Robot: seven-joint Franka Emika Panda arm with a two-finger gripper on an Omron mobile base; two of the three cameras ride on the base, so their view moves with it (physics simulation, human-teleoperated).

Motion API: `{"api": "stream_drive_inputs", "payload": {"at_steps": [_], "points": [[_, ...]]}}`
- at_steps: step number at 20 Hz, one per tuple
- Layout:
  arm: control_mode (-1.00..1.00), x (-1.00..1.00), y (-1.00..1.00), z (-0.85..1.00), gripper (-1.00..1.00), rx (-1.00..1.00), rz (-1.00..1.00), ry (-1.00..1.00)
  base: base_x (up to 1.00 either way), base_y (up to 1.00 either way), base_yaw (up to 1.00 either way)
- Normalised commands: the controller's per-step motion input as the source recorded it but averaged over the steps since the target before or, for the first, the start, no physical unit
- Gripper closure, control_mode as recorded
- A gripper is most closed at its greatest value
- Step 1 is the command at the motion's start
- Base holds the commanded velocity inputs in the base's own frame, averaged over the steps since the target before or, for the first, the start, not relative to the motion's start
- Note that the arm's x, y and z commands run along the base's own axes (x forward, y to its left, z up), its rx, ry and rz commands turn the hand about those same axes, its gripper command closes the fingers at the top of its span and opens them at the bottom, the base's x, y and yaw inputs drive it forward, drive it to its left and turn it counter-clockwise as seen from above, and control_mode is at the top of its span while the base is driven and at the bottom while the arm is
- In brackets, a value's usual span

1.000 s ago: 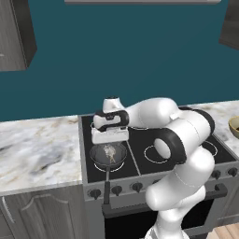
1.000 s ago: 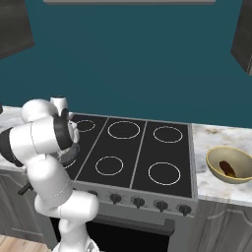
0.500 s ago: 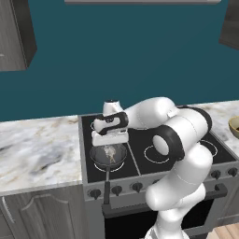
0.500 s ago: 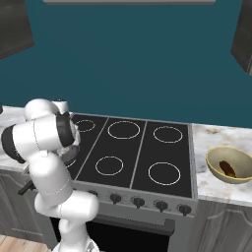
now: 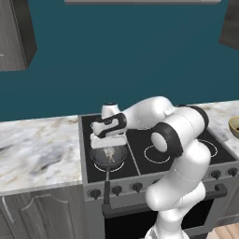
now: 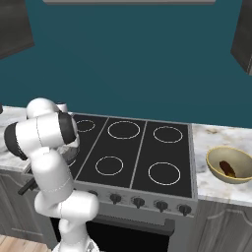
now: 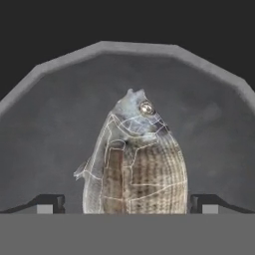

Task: Place the fish on the plate and place the sweet potato on the same plate.

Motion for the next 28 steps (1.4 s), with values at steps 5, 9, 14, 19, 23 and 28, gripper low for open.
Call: {"api": "stream_drive_inputs", "payload": {"at_steps": [5,9,14,19,23,28], "points": [[-1.0,0.0,0.0,-0.25,-1.0,0.0,0.0,0.02,0.0,0.0,0.0],[-1.0,0.0,0.0,-0.05,1.0,0.0,0.0,0.06,0.0,0.0,0.0],[-1.0,0.0,0.0,0.0,1.0,0.0,0.0,0.04,0.0,0.0,0.0],[-1.0,0.0,0.0,0.0,1.0,0.0,0.0,0.01,0.0,0.0,0.0],[-1.0,-0.1,-0.01,0.06,1.0,0.0,0.0,-0.01,0.0,0.0,0.0],[-1.0,-0.22,-0.02,0.34,1.0,0.0,0.0,-0.08,0.0,0.0,0.0]]}}
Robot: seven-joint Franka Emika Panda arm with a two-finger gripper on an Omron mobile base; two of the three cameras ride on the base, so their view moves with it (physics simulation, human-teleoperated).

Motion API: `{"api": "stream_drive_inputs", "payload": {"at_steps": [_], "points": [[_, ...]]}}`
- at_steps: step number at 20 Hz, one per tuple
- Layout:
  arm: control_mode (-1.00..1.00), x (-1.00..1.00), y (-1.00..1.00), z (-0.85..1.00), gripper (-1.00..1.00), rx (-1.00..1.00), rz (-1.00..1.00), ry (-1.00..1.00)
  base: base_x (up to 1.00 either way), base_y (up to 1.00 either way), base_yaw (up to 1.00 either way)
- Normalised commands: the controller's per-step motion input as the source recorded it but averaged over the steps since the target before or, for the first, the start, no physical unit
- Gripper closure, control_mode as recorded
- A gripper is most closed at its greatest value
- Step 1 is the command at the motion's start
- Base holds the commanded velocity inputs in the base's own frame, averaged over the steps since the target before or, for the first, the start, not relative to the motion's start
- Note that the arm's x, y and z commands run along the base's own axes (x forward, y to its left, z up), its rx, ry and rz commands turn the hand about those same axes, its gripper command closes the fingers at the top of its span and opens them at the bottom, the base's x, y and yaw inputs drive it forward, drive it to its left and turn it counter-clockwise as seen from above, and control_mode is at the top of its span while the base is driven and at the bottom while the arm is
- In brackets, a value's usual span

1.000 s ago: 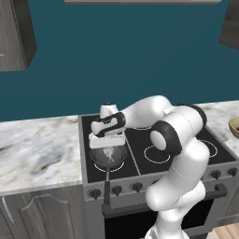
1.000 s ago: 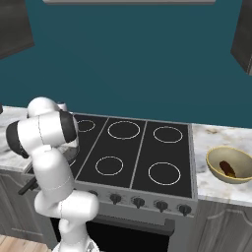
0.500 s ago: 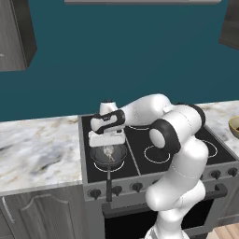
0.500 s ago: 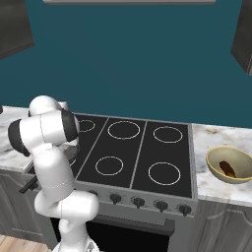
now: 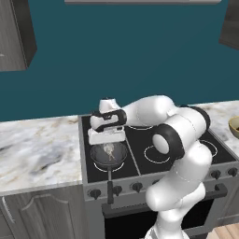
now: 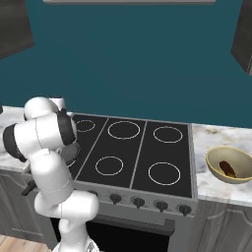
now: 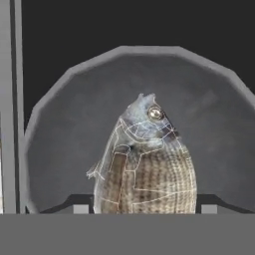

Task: Place the fish on the plate and place the sweet potato on the same plate.

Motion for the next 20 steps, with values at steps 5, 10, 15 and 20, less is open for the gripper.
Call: {"api": "stream_drive_inputs", "payload": {"at_steps": [5,10,15,20], "points": [[-1.0,-0.57,-0.42,0.76,1.0,0.04,0.0,-0.07,0.0,0.0,0.0],[-1.0,-0.97,-0.66,0.92,1.0,0.08,0.0,-0.17,0.0,0.0,0.0],[-1.0,-1.0,-0.59,0.92,1.0,0.04,0.0,-0.21,0.0,0.0,0.0],[-1.0,-0.95,-0.4,1.0,1.0,0.0,0.0,-0.1,0.0,0.0,0.0]]}}
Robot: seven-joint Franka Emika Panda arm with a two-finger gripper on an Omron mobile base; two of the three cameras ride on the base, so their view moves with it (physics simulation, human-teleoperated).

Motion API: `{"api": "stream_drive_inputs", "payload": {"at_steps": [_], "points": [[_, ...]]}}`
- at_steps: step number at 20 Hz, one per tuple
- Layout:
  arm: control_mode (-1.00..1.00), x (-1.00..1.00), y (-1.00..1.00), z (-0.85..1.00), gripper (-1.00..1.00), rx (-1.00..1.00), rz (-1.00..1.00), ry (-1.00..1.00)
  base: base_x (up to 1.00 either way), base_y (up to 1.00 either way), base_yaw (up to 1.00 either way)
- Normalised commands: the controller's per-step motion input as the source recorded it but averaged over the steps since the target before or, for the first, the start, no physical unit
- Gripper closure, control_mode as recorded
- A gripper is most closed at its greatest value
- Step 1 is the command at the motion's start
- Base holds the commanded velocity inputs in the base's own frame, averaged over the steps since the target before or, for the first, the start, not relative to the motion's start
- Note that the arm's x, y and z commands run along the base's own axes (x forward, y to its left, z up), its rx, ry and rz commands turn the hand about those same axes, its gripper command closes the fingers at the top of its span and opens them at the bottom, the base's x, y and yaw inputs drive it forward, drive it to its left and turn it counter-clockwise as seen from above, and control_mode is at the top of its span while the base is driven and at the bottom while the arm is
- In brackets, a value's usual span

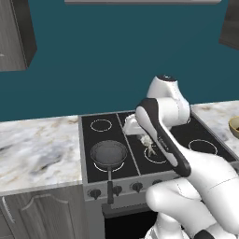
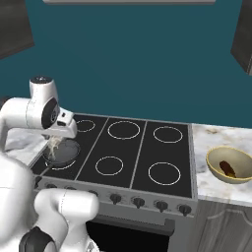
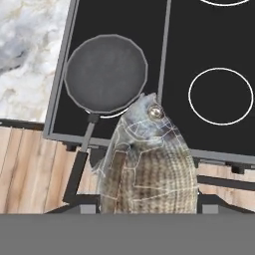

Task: Place the fish on the plate and place the sweet potato on the same plate.

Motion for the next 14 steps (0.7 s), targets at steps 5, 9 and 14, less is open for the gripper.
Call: {"api": "stream_drive_inputs", "payload": {"at_steps": [5,9,14], "points": [[-1.0,-0.39,-0.2,0.74,1.0,0.0,0.0,0.0,0.0,0.0,0.0],[-1.0,0.0,0.0,0.01,1.0,0.0,0.0,0.0,0.0,0.0,0.0],[-1.0,0.0,0.0,0.0,1.0,0.0,0.0,0.0,0.0,0.0,0.0]]}}
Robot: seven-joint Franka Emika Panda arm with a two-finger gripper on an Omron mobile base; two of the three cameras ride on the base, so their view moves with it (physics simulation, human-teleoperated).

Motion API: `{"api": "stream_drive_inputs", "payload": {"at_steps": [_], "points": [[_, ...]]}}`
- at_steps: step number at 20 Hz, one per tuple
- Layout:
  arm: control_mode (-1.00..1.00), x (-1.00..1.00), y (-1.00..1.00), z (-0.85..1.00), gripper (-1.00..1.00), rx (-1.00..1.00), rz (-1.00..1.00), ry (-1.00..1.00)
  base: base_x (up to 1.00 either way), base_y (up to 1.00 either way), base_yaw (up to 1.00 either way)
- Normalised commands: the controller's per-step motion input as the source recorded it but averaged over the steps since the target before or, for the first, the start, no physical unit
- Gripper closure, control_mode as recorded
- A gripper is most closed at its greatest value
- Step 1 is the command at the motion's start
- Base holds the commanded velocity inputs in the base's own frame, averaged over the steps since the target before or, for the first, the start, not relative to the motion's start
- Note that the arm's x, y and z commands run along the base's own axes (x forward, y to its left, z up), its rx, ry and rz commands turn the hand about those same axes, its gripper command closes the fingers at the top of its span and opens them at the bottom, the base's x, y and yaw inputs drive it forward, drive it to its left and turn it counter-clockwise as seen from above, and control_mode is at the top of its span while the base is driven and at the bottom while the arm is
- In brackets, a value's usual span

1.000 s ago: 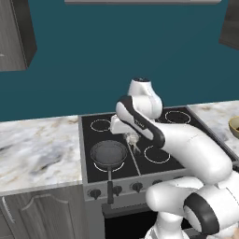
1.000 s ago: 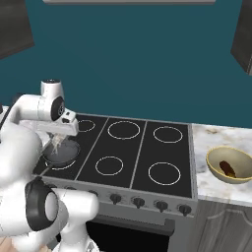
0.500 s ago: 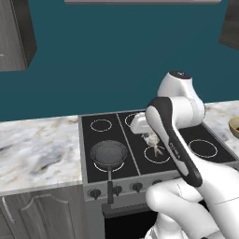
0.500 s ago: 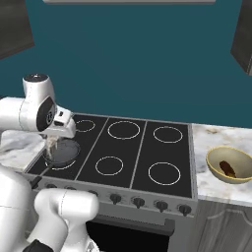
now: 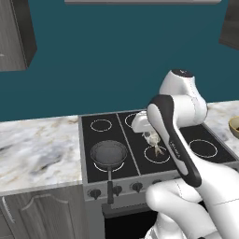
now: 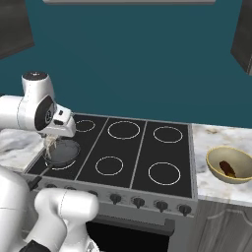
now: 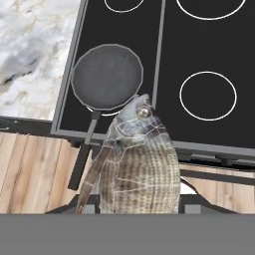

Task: Place the fish on the plate and place the sweet potato on the same plate.

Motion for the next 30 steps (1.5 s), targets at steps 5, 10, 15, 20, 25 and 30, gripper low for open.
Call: {"api": "stream_drive_inputs", "payload": {"at_steps": [5,10,15,20,25,30], "points": [[-1.0,0.0,0.0,0.0,1.0,0.0,0.0,0.0,0.0,0.0,0.0],[1.0,0.0,0.0,0.0,1.0,0.0,0.0,0.0,-0.05,-0.25,0.0],[1.0,0.0,0.0,0.0,1.0,0.0,0.0,0.0,-0.01,-0.93,0.0],[1.0,0.0,0.0,0.0,1.0,0.0,0.0,0.0,0.0,-1.0,0.0],[1.0,0.0,0.0,0.0,1.0,0.0,0.0,0.0,0.0,-1.0,0.0],[1.0,0.0,0.0,0.0,1.0,0.0,0.0,0.0,0.0,-0.95,0.0]]}}
